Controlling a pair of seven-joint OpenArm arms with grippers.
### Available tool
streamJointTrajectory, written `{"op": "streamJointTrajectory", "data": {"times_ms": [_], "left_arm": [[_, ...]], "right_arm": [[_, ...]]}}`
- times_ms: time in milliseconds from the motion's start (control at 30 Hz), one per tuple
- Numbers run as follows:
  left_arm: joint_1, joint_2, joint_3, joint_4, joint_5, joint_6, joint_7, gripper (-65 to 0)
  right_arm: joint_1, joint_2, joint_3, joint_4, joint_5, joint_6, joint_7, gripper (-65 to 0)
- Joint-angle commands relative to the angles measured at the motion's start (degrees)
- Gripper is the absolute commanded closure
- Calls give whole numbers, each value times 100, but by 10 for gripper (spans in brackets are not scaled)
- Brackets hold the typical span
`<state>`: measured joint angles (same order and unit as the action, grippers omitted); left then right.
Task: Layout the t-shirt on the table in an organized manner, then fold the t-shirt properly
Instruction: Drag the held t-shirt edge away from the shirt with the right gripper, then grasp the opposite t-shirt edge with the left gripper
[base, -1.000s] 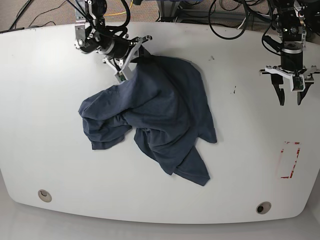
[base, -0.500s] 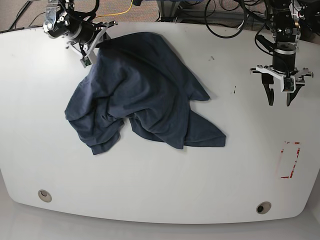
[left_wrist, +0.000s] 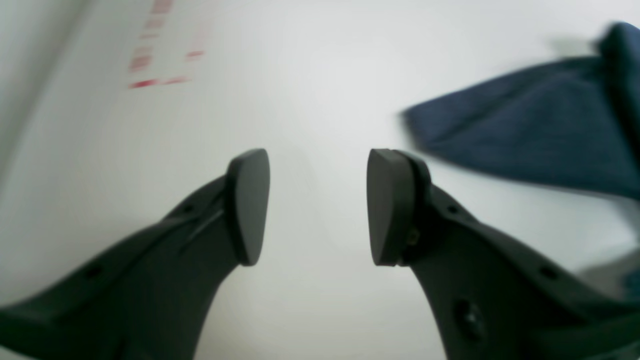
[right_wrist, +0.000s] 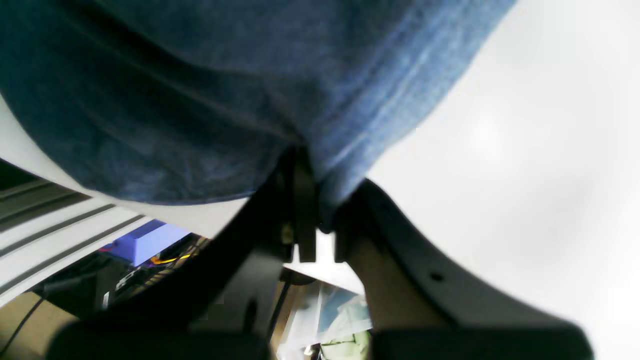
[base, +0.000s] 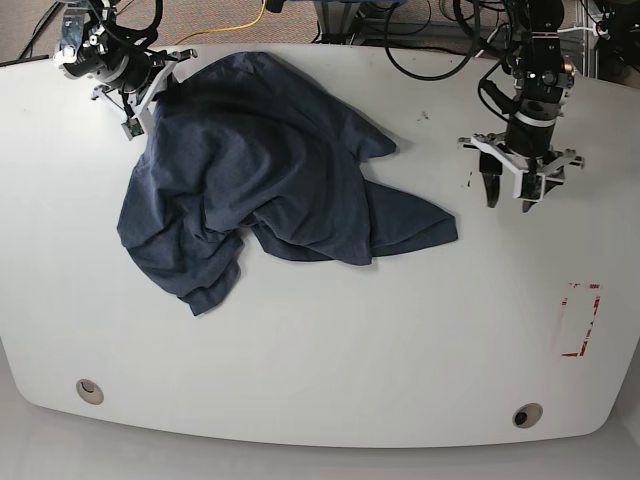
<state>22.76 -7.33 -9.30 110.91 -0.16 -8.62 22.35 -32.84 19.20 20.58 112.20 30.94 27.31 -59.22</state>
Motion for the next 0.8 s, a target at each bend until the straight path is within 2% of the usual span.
{"op": "streamJointTrajectory", "data": {"times_ms": [0,200,333,433,567,667,767], "left_arm": [[-92,-45,143,69,-23,14,2,-293],[-470,-36,363,52,-357,-610,416,-293],[-848,78,328,-159,-463,-645,952,-304],[-1112,96,240,-397,-480,-672,1233,-381],[-1323,281,46,-652,-489,-689,1277,-512],[-1419,368,-156,-784,-489,-777,1286,-531],[-1586,474,-296,-986,-542,-1155,1365,-531]], "right_arm": [[88,62,30,116,67,43,54,0],[141,18,4,116,67,43,54,0],[176,18,-5,107,67,43,54,0],[247,10,-5,107,75,43,54,0],[264,10,-5,98,75,43,54,0],[273,10,-14,98,75,43,54,0],[335,10,-14,98,75,43,54,0]]}}
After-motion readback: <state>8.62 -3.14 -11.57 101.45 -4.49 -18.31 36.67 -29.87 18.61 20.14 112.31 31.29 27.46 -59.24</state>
